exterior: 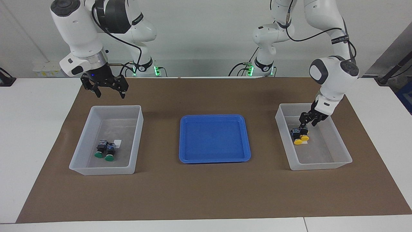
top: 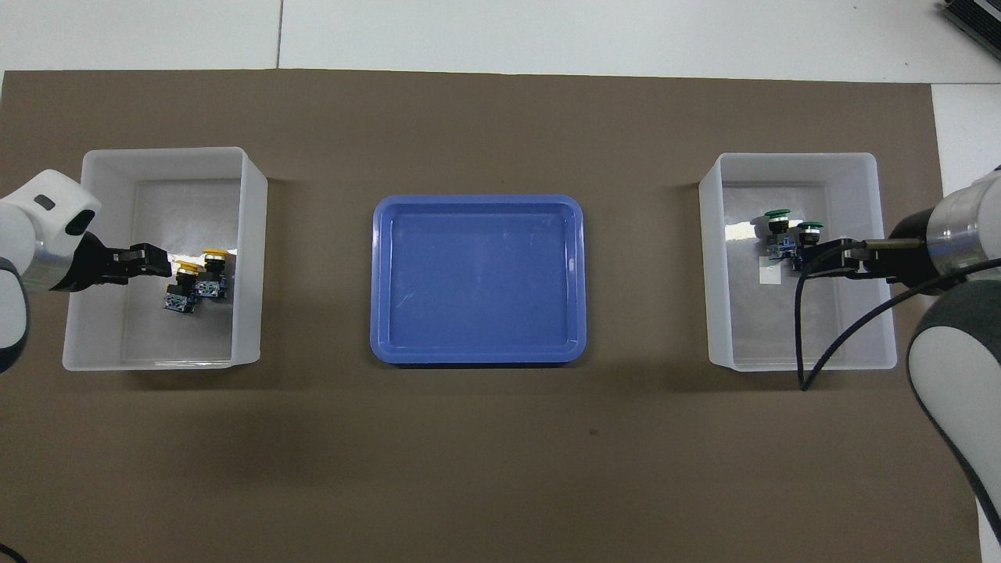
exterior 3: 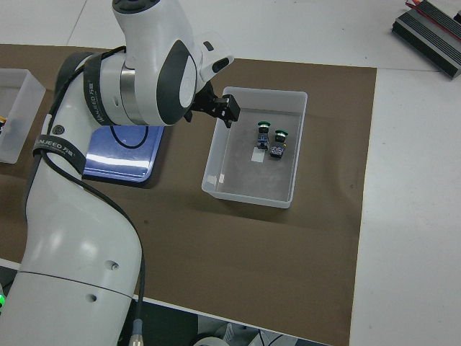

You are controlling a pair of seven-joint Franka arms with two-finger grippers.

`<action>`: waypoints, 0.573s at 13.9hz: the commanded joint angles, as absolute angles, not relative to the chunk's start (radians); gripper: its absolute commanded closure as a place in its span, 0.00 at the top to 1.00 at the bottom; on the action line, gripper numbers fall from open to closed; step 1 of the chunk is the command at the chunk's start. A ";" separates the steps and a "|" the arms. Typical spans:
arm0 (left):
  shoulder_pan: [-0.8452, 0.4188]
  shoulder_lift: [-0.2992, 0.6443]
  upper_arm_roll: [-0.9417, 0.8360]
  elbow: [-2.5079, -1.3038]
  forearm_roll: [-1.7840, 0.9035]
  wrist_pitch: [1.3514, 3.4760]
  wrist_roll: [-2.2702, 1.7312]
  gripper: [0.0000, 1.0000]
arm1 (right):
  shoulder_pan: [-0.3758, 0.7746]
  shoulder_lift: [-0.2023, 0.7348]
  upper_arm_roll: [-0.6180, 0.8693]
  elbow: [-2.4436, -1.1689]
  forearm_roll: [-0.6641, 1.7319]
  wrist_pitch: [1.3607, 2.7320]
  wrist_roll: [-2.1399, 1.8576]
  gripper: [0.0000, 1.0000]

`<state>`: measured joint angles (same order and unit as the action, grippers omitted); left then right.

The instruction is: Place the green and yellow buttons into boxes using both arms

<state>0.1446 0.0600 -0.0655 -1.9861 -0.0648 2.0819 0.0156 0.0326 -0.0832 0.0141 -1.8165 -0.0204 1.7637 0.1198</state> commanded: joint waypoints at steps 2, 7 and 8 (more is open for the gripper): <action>0.098 0.068 -0.072 -1.843 0.000 1.910 -0.038 0.63 | 0.023 -0.087 0.017 -1.821 -0.009 1.764 0.103 1.00; 0.043 0.008 -0.075 -1.744 0.028 1.764 -0.083 0.62 | 0.023 -0.087 0.017 -1.821 -0.009 1.764 0.103 1.00; 0.041 -0.020 -0.077 -1.743 0.028 1.747 -0.083 0.62 | 0.023 -0.087 0.017 -1.821 -0.009 1.764 0.103 1.00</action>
<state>0.0496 0.0329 -0.0838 -1.7545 0.0077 1.8014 -0.0712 0.0326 -0.0832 0.0141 -1.8165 -0.0204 1.7637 0.1198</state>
